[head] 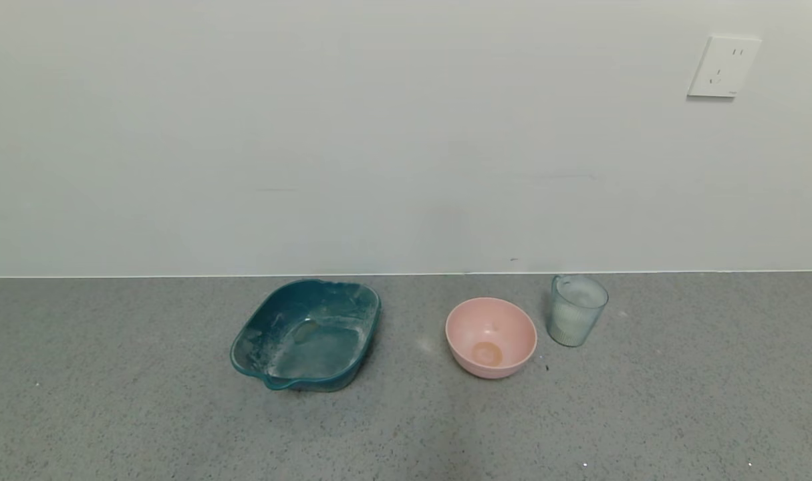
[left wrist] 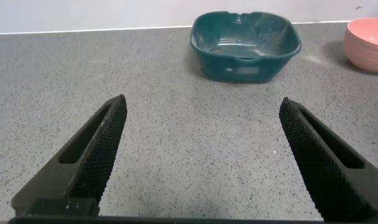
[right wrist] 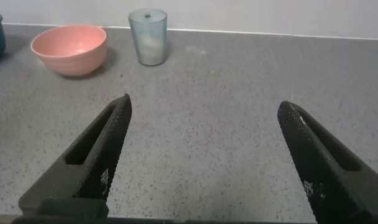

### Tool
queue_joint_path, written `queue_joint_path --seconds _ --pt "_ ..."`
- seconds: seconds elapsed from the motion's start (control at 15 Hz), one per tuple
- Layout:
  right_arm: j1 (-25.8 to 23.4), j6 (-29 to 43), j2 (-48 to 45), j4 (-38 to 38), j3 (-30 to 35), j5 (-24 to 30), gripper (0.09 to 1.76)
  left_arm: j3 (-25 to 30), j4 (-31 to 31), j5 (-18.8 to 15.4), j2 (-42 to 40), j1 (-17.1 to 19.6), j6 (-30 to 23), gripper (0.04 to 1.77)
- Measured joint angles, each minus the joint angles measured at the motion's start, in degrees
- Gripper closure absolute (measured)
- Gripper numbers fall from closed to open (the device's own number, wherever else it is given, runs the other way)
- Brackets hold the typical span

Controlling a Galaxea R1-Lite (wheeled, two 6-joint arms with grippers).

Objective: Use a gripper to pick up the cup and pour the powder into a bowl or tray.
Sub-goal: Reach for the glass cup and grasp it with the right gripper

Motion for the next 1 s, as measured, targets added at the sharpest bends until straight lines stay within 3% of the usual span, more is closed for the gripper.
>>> queue_joint_path --seconds 0.93,1.0 --pt "0.0 0.0 0.0 0.0 0.0 0.0 0.14 0.0 0.0 0.0 0.0 0.0 0.0 0.05" --pt "0.06 -0.05 0.84 2.23 -3.0 -0.02 0.14 0.0 0.0 0.0 0.0 0.0 0.0 0.05"
